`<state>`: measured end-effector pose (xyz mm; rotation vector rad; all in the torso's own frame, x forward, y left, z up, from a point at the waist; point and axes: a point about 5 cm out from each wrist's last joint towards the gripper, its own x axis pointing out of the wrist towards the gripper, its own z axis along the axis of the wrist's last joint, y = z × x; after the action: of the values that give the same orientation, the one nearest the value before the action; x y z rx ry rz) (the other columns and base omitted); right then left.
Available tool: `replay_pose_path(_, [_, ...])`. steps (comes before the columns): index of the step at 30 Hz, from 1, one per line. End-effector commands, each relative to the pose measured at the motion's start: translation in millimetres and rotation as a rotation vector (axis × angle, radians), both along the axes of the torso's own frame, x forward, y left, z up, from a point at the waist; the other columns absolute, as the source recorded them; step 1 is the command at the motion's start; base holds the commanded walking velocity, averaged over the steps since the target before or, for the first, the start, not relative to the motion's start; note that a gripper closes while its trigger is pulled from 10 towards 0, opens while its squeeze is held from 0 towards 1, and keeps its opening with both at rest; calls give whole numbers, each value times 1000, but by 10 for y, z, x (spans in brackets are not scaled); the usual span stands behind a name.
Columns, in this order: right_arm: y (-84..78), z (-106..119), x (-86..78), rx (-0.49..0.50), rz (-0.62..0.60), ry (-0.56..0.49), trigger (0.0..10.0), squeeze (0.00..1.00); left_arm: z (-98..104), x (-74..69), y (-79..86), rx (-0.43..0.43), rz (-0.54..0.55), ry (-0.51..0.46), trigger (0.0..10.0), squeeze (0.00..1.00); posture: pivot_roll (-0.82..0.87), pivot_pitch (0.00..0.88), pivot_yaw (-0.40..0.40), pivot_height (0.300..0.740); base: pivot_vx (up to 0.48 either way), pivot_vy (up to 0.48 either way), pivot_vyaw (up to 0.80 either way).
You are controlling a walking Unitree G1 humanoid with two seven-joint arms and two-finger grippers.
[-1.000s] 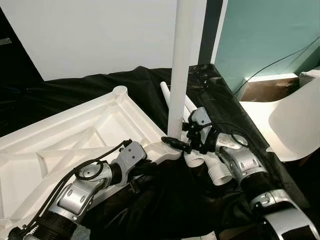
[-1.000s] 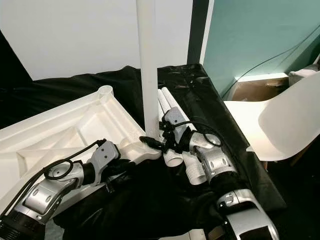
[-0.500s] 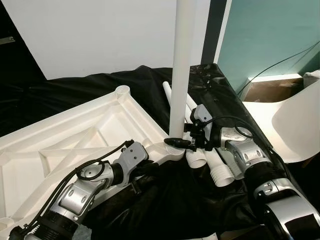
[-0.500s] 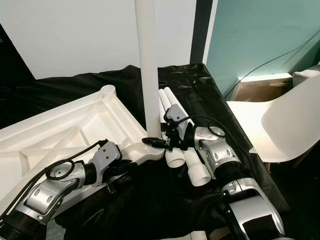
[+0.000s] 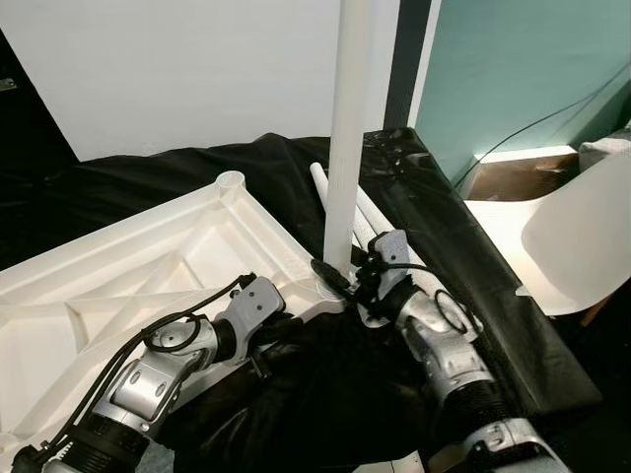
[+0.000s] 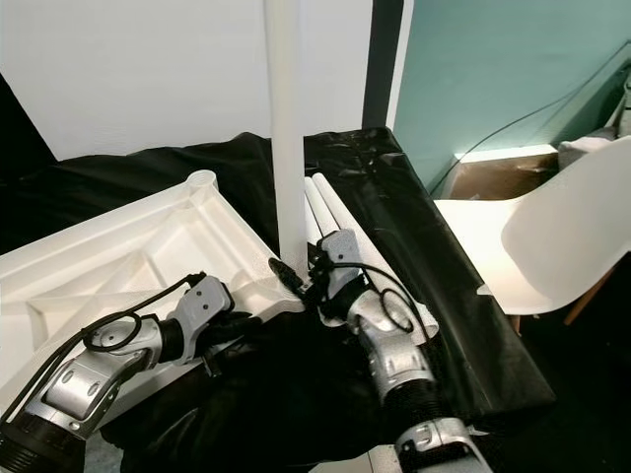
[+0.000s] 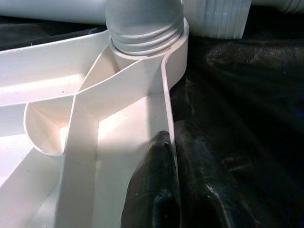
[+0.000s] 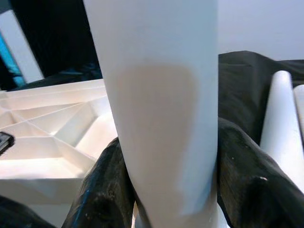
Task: Building children table
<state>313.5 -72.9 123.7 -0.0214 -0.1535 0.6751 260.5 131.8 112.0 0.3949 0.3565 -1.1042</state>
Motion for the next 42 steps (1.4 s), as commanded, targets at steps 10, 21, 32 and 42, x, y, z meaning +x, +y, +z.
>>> replay_pose_path(10, [22, 169, 75, 29, -178, -36, 0, 0, -192, -205, -110, 10, -134, 134, 10000, 0, 73, 0, 9, 740, 0, 0, 0])
replay_pose_path(21, [210, 106, 26, -101, 151, 40, 10000, 0, -220, -222, -137, -4, -124, 140, 10000, 0, 62, 0, 2, 740, 0, 0, 0])
replay_pose_path(32, [-3, 166, 77, -256, 370, 55, 8863, 0, -216, -206, -147, -2, -134, 138, 10000, 0, 54, 0, 10, 740, 0, 0, 0])
replay_pose_path(42, [-132, 114, 67, -394, 509, 110, 0, 0, -208, -199, -134, 3, -135, 135, 10000, 0, 52, 0, 15, 740, 0, 0, 0])
